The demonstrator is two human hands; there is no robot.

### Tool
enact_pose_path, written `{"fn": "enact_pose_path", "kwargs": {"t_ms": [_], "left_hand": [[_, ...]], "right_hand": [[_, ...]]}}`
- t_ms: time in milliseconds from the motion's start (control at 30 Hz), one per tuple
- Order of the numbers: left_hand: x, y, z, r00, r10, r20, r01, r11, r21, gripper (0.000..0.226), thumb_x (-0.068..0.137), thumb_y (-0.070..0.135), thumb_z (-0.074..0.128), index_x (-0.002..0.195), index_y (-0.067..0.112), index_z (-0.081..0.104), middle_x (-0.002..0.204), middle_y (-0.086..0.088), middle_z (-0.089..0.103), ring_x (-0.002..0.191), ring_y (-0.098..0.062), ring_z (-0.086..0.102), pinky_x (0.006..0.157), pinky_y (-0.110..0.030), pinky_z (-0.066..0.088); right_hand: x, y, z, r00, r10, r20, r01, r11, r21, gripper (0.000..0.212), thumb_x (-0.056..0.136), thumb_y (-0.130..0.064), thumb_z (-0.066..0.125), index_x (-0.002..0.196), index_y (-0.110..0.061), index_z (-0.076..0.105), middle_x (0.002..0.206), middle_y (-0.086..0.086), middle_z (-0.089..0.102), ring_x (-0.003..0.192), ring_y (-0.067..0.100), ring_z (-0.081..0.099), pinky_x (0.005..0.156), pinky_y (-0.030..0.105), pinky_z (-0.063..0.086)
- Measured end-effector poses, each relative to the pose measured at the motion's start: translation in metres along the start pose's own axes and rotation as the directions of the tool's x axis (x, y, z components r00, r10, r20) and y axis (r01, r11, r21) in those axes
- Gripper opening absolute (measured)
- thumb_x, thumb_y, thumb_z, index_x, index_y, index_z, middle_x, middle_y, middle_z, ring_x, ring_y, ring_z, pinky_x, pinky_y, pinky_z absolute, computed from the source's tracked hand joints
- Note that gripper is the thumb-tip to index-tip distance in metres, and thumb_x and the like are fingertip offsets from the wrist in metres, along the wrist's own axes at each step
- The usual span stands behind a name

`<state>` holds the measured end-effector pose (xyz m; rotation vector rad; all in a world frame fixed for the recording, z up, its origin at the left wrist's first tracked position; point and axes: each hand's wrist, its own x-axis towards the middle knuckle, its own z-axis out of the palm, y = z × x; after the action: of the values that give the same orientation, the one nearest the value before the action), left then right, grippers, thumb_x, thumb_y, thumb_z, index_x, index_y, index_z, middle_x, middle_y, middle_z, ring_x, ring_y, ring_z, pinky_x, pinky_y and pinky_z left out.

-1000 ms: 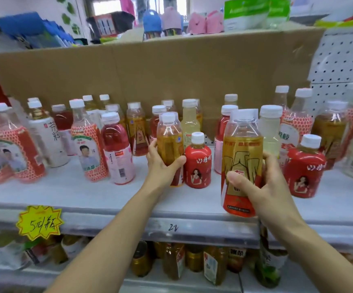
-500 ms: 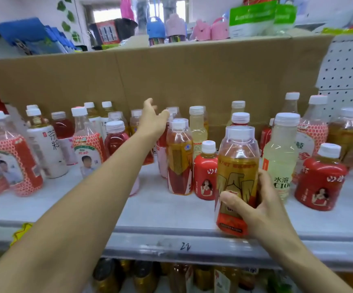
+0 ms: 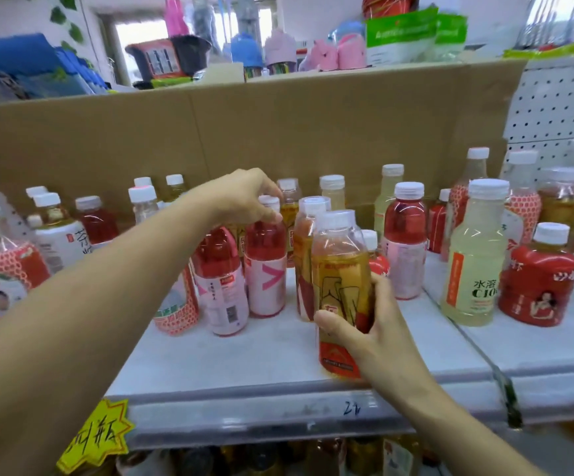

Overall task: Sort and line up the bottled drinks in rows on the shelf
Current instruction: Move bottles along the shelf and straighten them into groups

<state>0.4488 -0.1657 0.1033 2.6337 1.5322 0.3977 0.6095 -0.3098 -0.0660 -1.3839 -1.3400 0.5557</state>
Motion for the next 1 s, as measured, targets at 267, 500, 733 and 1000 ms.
{"fn": "enact_pose_path", "kwargs": {"t_ms": [267,500,733,1000], "left_hand": [[-0.012,-0.021,0.0,1.0,0.016,-0.013,-0.017,0.998,-0.062,0.054,0.093,0.037,0.066,0.144,0.027,0.051,0.144,-0.008,0.054,0.129,-0.026,0.052,0.098,-0.033,0.042],[-0.018,-0.024,0.003,0.993,0.091,-0.08,-0.093,0.995,-0.024,0.052,0.092,0.04,0.067,0.141,0.028,0.054,0.143,-0.004,0.055,0.128,-0.024,0.053,0.103,-0.036,0.044],[-0.038,-0.052,0.034,0.859,0.137,-0.492,-0.207,0.974,-0.09,0.055,0.091,0.032,0.069,0.141,0.021,0.051,0.13,-0.002,0.056,0.12,-0.018,0.055,0.103,-0.032,0.043],[-0.061,-0.064,0.088,0.818,-0.241,-0.523,-0.152,0.786,-0.6,0.066,0.094,0.041,0.063,0.148,0.021,0.031,0.142,-0.001,0.051,0.129,-0.016,0.05,0.111,-0.039,0.041]], "right_hand": [[0.023,-0.009,0.015,0.984,-0.156,-0.082,0.088,0.84,-0.535,0.069,0.075,-0.067,0.066,0.126,-0.028,0.041,0.114,-0.007,0.047,0.107,0.016,0.047,0.09,0.034,0.047],[0.044,-0.018,0.033,0.98,-0.184,-0.075,0.098,0.777,-0.622,0.082,0.081,-0.055,0.071,0.135,-0.018,0.022,0.123,0.006,0.06,0.104,0.033,0.064,0.081,0.044,0.054],[0.054,-0.021,0.046,0.986,-0.141,-0.087,0.049,0.749,-0.661,0.099,0.086,-0.05,0.068,0.152,-0.01,0.005,0.142,0.012,0.039,0.122,0.033,0.053,0.087,0.045,0.051],[0.087,-0.085,0.06,0.686,-0.727,-0.04,0.474,0.488,-0.733,0.058,0.095,-0.027,0.054,0.146,-0.004,0.038,0.132,0.016,0.054,0.119,0.033,0.051,0.108,0.047,0.035]]}}
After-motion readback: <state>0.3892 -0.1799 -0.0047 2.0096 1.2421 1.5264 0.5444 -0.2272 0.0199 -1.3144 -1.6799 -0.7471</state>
